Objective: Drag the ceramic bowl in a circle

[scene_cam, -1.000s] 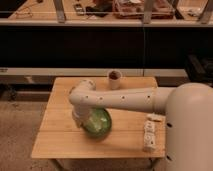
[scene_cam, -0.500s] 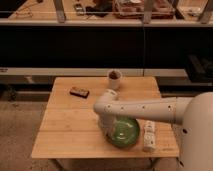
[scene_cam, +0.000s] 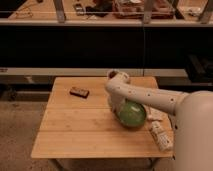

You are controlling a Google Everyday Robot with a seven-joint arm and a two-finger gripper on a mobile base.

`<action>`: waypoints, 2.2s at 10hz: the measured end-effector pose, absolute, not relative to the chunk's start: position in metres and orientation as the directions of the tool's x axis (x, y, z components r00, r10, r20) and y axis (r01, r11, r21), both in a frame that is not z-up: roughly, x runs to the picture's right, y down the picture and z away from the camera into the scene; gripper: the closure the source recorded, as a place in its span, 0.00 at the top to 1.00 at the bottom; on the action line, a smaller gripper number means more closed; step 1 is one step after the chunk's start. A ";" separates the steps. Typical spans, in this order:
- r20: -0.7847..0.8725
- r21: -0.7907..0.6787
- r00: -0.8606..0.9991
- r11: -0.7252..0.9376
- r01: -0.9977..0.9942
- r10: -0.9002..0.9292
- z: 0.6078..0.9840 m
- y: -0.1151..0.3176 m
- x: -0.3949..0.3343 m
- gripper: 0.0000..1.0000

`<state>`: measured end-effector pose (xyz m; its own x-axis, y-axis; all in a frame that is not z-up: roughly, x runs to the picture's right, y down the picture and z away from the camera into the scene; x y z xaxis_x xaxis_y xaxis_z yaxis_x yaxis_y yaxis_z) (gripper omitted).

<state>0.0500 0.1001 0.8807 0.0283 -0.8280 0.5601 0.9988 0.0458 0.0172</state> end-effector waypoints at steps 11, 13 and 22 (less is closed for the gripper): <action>0.537 0.400 -0.378 -0.167 0.901 -0.754 0.785 0.191 -0.079 0.00; 0.582 0.377 -0.353 -0.142 0.916 -0.732 0.774 0.227 -0.025 0.00; 0.535 0.135 -0.036 0.043 0.990 -0.844 0.858 0.093 0.037 0.00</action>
